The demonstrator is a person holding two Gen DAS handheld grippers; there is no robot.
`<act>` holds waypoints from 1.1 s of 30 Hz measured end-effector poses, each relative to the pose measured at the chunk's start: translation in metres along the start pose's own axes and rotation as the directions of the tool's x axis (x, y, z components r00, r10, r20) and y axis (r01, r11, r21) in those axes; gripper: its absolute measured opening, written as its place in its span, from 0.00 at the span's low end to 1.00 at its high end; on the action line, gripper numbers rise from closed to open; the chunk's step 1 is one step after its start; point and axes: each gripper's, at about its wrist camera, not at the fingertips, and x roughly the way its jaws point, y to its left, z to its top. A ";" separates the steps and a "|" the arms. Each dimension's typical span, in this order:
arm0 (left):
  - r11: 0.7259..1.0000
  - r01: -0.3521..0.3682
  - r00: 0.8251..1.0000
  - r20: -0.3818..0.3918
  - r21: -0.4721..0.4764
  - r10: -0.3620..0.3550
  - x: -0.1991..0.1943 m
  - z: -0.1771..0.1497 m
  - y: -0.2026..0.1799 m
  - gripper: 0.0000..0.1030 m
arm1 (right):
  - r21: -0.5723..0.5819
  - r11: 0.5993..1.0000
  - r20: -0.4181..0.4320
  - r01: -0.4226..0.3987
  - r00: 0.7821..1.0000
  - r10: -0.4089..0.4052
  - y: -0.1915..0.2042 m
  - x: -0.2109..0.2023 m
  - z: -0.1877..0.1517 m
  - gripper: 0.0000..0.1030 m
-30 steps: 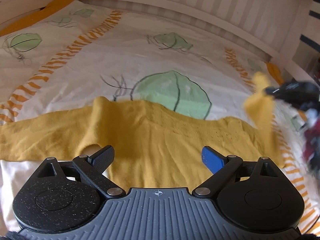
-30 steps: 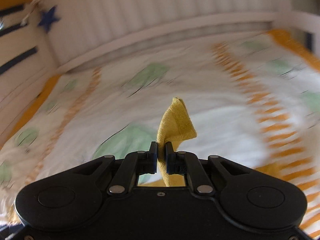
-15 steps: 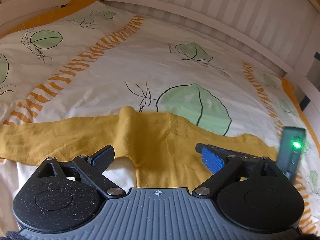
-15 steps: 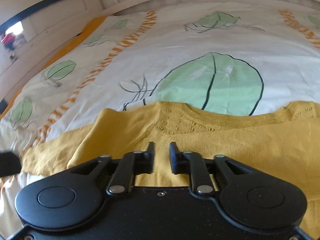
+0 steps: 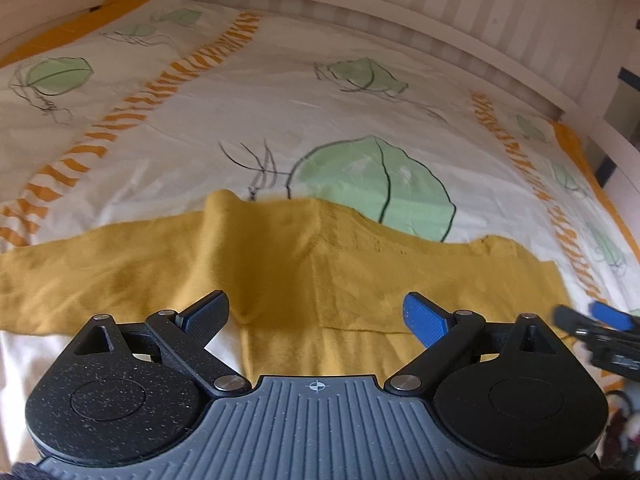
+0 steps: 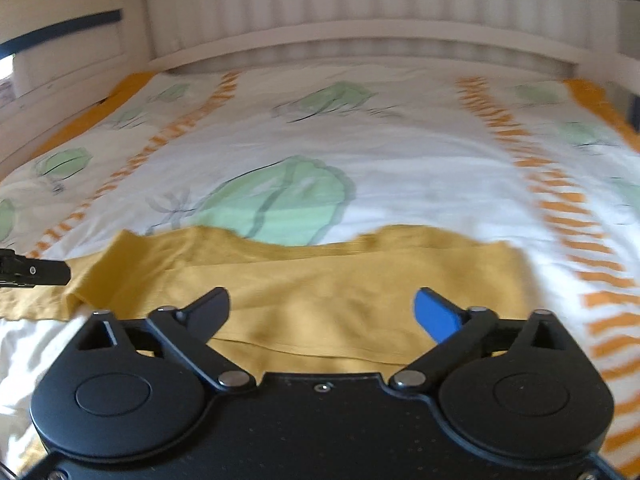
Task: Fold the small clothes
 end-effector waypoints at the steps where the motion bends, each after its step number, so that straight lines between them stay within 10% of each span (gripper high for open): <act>1: 1.000 0.004 1.000 -0.002 0.006 -0.004 0.005 -0.001 -0.002 0.91 | 0.000 0.999 0.011 0.037 0.999 -0.037 -0.006 -0.006 -0.003 0.99; 27: 0.996 0.079 0.992 -0.100 -0.038 -0.083 0.102 -0.015 -0.008 0.73 | 0.242 0.970 -0.040 -0.021 0.999 0.032 -0.087 -0.020 0.001 0.99; 33: 0.988 0.078 0.995 -0.055 -0.132 -0.086 0.105 -0.010 0.001 0.27 | 0.343 0.939 -0.070 -0.023 0.996 0.050 -0.106 -0.010 0.001 0.99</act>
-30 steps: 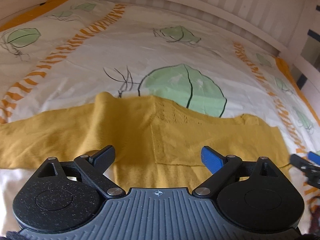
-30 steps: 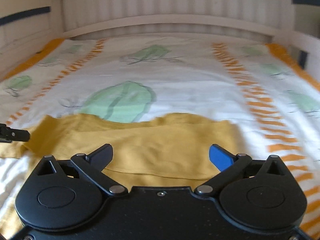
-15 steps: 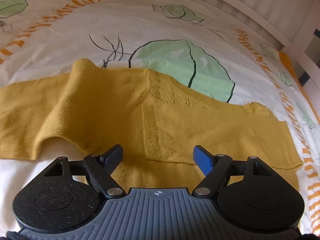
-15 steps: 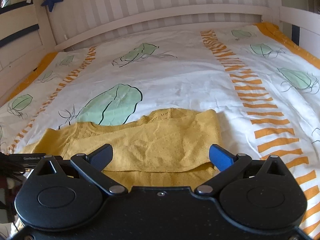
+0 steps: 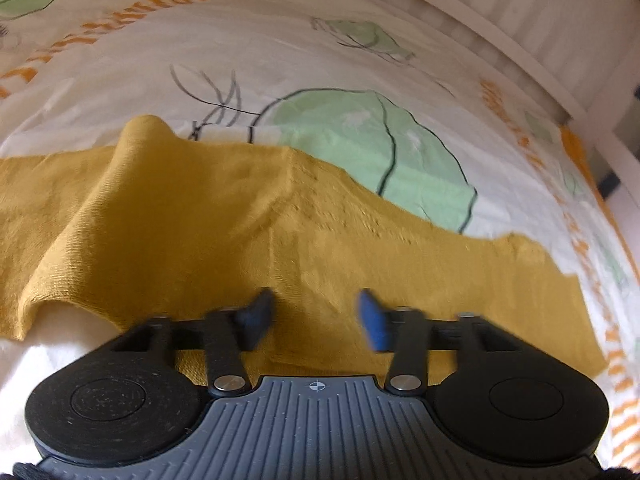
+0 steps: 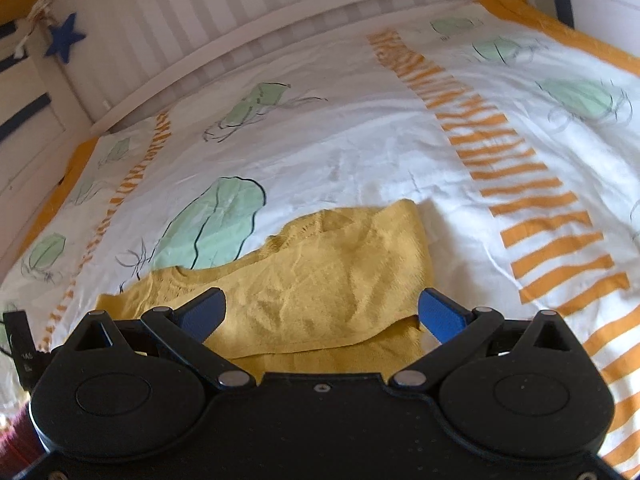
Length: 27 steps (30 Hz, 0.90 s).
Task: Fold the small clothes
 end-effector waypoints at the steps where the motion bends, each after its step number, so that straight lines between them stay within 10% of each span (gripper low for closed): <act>1: 1.000 0.003 1.000 0.002 -0.008 -0.003 0.000 0.001 0.001 0.17 | 0.017 1.000 -0.007 0.002 1.000 -0.001 -0.003 0.002 0.001 0.99; 16: 0.997 -0.068 0.977 0.206 0.027 0.061 -0.057 0.026 0.003 0.00 | 0.126 0.984 0.012 0.124 0.992 -0.126 -0.041 -0.004 0.011 0.99; 23: 0.998 -0.013 0.991 0.132 -0.062 0.021 -0.045 0.028 0.023 0.02 | 0.100 0.987 -0.023 0.130 0.992 -0.128 -0.038 0.002 0.005 0.99; 25: 0.995 0.059 0.994 0.099 -0.079 -0.051 -0.038 0.026 0.023 0.06 | 0.095 0.988 -0.025 0.122 0.992 -0.120 -0.036 0.002 0.004 0.99; 27: 0.991 0.098 0.994 0.052 -0.088 -0.094 -0.030 0.023 0.022 0.36 | 0.089 0.989 -0.023 0.115 0.993 -0.113 -0.034 0.001 0.004 0.99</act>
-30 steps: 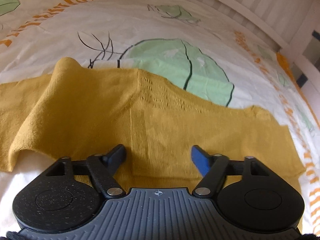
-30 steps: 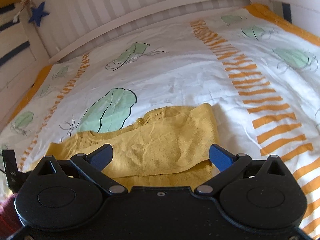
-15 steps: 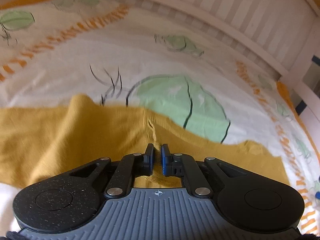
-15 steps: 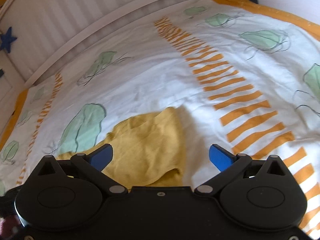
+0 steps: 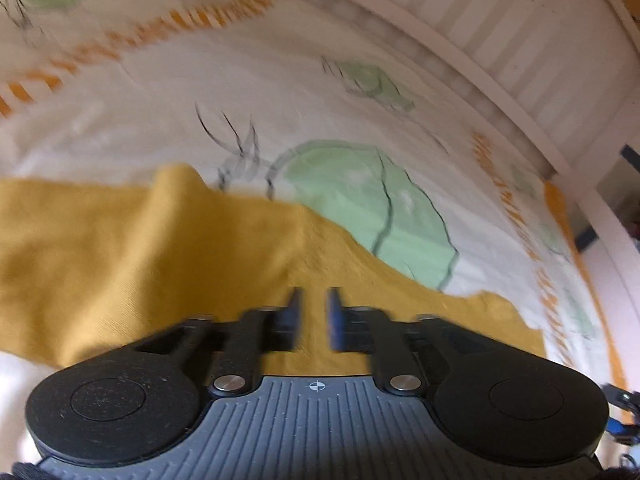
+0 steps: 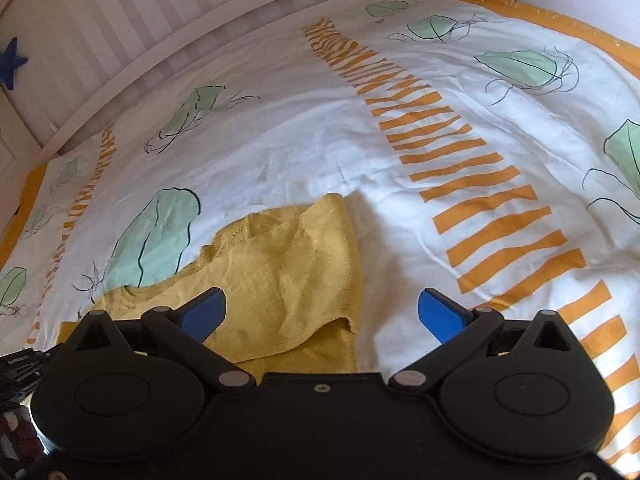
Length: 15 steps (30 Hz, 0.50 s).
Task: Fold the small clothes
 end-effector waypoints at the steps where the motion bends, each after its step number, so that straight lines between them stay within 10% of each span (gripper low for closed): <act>1: 1.000 0.005 1.000 -0.018 -0.003 -0.005 0.004 -0.002 -0.001 0.41 | -0.003 1.000 -0.002 -0.004 1.000 0.004 0.001 0.000 0.000 0.99; 15: 1.000 0.011 0.996 -0.092 -0.018 -0.013 0.036 -0.017 0.004 0.41 | -0.021 0.999 -0.052 -0.041 0.998 0.040 0.010 0.012 -0.007 0.99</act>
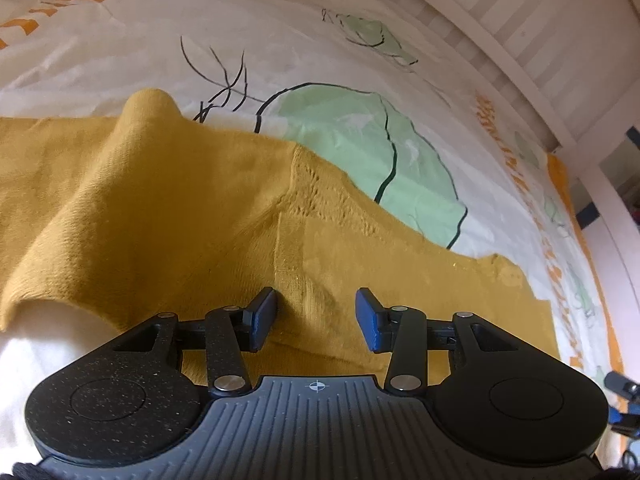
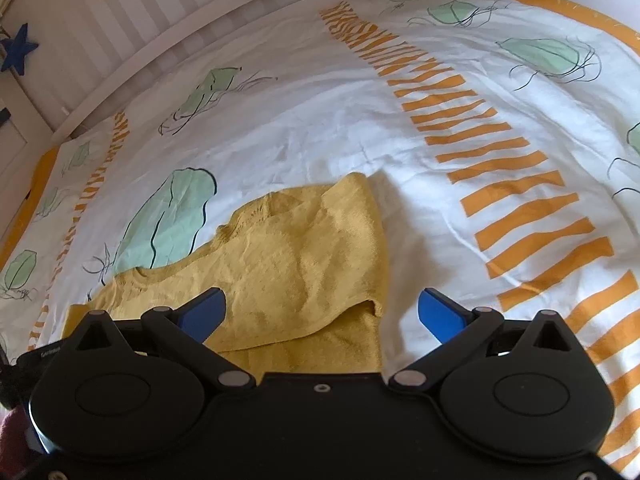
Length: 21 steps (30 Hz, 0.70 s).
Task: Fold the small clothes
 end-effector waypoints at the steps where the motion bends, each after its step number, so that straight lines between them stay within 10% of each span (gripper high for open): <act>1: 1.000 -0.005 1.000 -0.002 0.000 0.005 0.001 0.000 -0.001 0.41 | -0.004 1.000 -0.006 -0.003 1.000 0.003 0.001 0.002 0.000 0.99; 8: 0.977 -0.208 0.974 0.100 0.038 0.204 -0.010 0.001 -0.012 0.41 | -0.040 0.999 -0.010 0.008 1.000 -0.009 0.007 0.007 -0.001 0.99; 19: 0.999 -0.036 0.999 0.010 0.028 0.035 0.000 -0.003 -0.015 0.39 | -0.171 0.985 -0.056 -0.013 0.998 0.004 0.033 0.018 -0.019 0.99; 21: 0.998 -0.041 0.999 0.014 0.055 0.040 0.002 -0.005 -0.016 0.12 | -0.189 0.982 -0.064 -0.030 0.998 0.018 0.037 0.020 -0.023 0.99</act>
